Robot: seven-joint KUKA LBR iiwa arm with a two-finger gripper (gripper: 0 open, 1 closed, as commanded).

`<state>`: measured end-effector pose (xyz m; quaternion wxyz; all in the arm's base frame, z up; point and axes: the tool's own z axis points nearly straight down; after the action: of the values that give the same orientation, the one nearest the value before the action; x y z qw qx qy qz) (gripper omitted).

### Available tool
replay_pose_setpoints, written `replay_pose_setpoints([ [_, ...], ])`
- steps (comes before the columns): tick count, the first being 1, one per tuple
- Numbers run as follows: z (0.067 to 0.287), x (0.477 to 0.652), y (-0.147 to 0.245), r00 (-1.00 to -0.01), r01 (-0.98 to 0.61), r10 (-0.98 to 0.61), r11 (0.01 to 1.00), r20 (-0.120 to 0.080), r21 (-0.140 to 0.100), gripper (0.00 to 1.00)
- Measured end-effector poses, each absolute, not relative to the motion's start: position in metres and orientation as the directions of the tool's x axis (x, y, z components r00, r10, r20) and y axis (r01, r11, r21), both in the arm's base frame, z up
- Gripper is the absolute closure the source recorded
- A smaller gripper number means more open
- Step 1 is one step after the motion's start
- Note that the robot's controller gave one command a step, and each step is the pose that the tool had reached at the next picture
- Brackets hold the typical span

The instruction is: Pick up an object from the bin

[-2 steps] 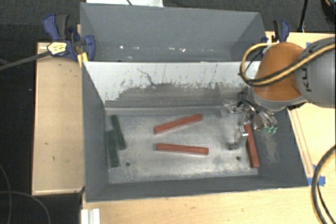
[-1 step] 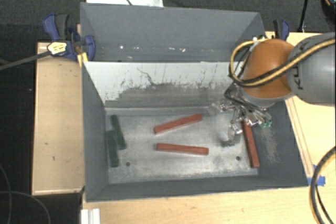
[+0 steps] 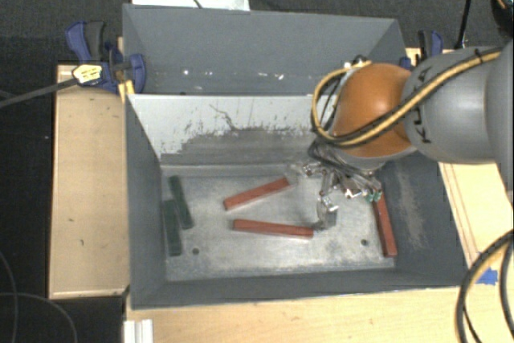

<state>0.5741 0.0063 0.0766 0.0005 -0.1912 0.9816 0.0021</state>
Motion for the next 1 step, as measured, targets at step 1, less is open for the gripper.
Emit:
replay_pose_setpoints([
  [1,0.0715,0.5623,0.1033,-0.916,-0.401,-0.401,0.916,-0.001,0.005,0.00],
])
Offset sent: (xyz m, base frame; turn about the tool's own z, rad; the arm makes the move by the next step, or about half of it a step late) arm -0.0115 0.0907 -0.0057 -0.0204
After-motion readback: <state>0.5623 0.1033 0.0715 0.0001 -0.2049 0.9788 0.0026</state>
